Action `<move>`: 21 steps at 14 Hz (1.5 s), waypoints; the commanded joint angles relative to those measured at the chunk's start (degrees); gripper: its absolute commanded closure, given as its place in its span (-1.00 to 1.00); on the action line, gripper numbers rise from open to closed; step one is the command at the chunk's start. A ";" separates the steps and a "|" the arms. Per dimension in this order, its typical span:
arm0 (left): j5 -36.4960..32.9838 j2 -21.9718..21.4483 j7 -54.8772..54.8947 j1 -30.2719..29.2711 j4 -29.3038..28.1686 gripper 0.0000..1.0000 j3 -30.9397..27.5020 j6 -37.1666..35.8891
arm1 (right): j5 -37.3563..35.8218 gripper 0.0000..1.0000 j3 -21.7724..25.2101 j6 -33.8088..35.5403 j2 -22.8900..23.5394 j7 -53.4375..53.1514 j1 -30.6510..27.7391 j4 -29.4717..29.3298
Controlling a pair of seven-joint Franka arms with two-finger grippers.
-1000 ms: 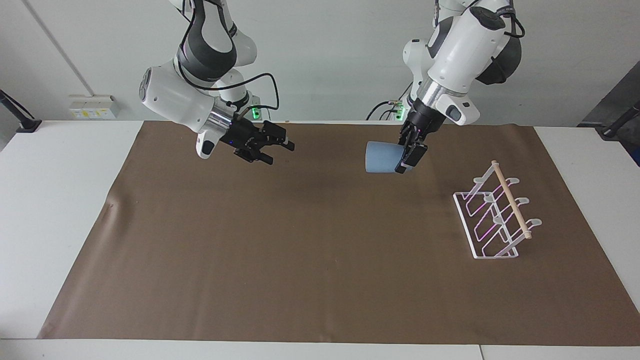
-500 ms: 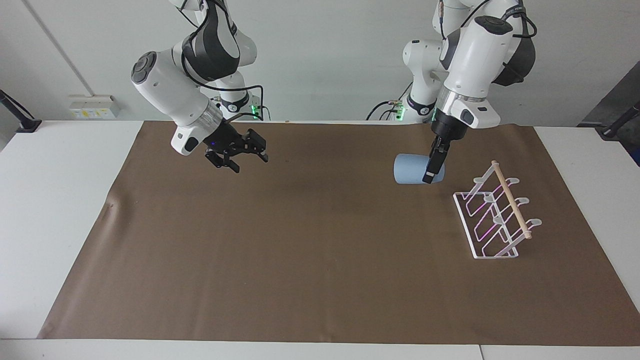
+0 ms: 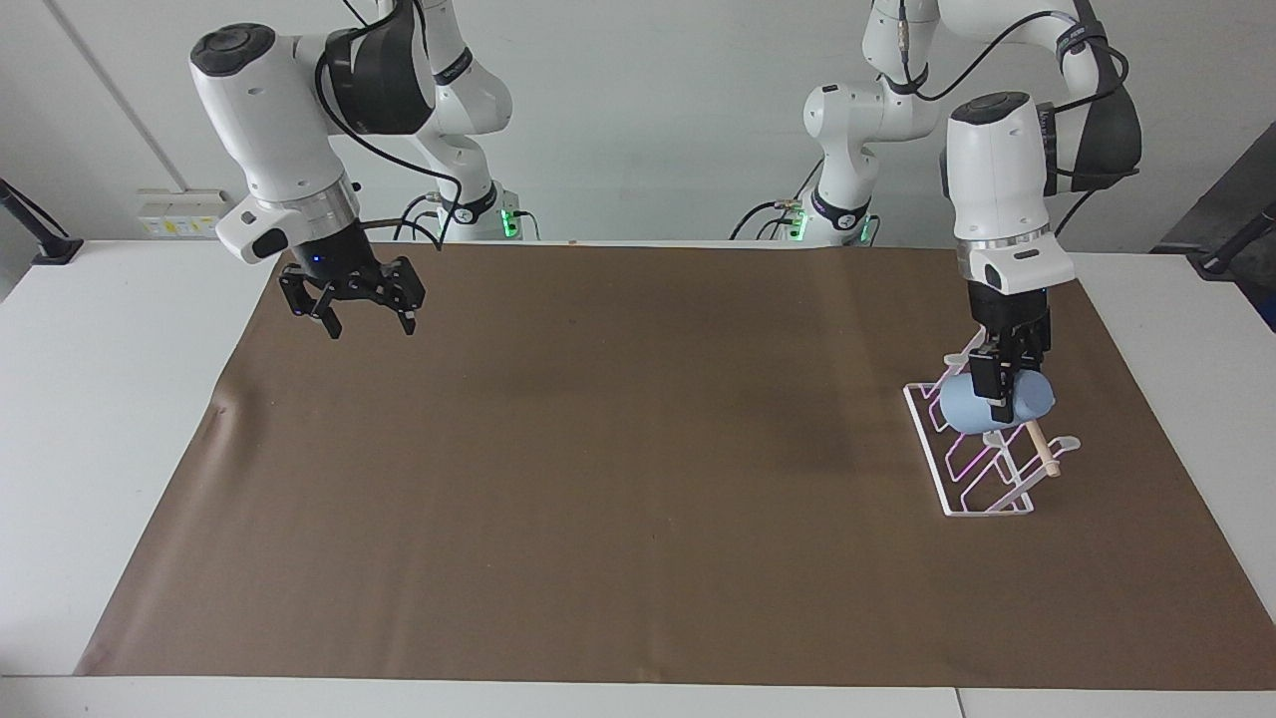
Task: Hang cup on cup holder
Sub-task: 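Carry the cup with the left gripper to the wire rack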
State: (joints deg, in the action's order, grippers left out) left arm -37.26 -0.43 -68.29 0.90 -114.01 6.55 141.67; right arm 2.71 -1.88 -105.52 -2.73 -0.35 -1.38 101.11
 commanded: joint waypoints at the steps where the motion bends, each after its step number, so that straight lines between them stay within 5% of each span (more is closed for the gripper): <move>1: -9.63 1.47 -5.87 -0.90 -0.42 1.00 0.39 1.15 | -1.47 -1.00 -0.40 9.43 -0.26 -1.49 -2.40 -7.66; 4: -14.93 3.23 -11.68 -0.81 -0.25 1.00 0.39 1.15 | -2.17 -1.00 -0.05 15.87 -0.70 -1.58 -3.02 -11.55; 11: -19.95 4.82 -14.77 -0.81 -1.99 1.00 0.48 2.37 | -2.62 -1.00 -0.31 15.44 -5.53 -0.36 -3.46 -7.95; 18: -20.83 3.85 -14.77 -1.60 -6.31 0.94 0.57 6.33 | -1.83 -1.00 -0.14 17.19 -2.20 -4.39 -4.42 -9.95; 19: -20.83 3.94 -14.86 -2.13 -6.31 0.65 0.57 6.94 | -2.17 -1.00 -0.14 18.06 -1.41 -4.39 -4.42 -11.01; 21: -20.83 4.12 -14.95 -2.48 -6.31 -0.35 0.57 8.61 | -1.74 -1.00 -0.14 19.12 -0.70 -4.83 -5.03 -11.55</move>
State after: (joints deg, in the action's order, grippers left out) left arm -56.38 4.86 -81.91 -0.27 -118.62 6.90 147.40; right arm 0.91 -1.43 -88.61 -4.83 -3.69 -5.02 91.55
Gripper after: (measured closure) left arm 0.247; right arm 0.000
